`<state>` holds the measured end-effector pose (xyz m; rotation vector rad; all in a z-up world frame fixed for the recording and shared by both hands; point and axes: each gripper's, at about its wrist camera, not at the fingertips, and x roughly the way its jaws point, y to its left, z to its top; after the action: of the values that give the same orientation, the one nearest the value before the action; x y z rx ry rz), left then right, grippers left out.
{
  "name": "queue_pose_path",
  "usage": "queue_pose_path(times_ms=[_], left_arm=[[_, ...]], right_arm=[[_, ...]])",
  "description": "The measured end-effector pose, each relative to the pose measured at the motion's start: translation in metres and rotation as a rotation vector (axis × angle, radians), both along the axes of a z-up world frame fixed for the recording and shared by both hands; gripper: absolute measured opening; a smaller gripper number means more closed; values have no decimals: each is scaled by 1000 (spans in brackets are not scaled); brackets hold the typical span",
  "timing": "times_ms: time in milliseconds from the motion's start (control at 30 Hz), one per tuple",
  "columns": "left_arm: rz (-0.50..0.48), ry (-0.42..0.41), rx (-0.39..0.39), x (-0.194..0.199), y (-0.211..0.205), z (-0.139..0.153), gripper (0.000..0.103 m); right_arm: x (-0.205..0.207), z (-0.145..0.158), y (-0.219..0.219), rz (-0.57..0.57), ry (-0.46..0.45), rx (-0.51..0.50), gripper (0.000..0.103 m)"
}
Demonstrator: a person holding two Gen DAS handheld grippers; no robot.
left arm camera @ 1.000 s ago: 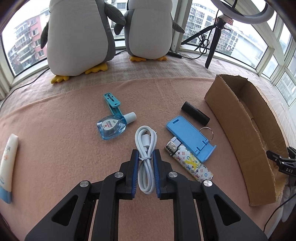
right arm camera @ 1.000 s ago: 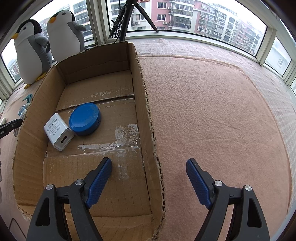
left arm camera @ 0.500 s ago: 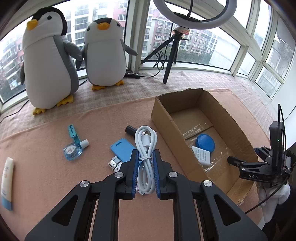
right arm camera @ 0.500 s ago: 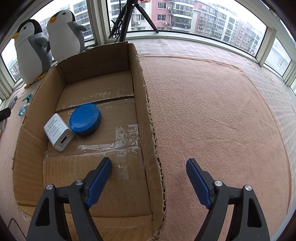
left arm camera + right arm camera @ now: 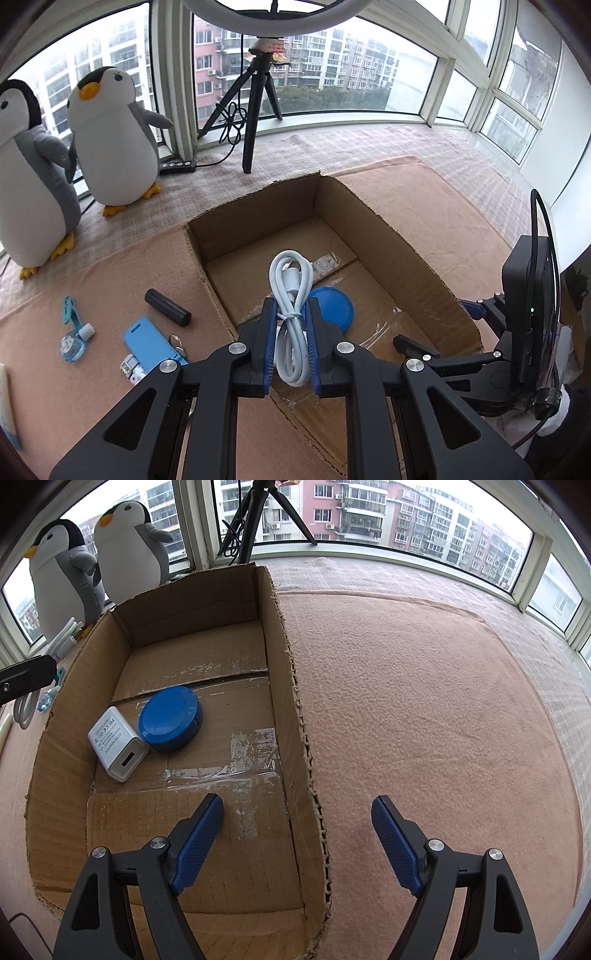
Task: Organize rigid objects
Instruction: 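Carry the white cable into the box and open the left gripper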
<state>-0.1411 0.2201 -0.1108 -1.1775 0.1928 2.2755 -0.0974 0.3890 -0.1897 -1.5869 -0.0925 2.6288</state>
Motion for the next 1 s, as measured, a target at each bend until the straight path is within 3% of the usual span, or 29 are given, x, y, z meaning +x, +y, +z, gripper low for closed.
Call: queue_pose_path(times_ms=[300,400,433,467,533,1000], left_arm=[[-12,-6,-6,2,15,-2,14],[-16,-11,-6,2,16,-1,20],[-13,-11,-11,2,16,-1,40],[-7,-8,-7,1,15,-1,68],[11,14,2,2,12,3,81],[30,13,-2,0,9,6,81]], right_arm=[[0,0,0,0,1,1,79],[0,0,0,0,0,0,79],[0,0,0,0,0,0,79],[0,0,0,-1,0,0,79],[-1,0,0,0,0,1,79],[-4,0,1,-3,0,-2,79]])
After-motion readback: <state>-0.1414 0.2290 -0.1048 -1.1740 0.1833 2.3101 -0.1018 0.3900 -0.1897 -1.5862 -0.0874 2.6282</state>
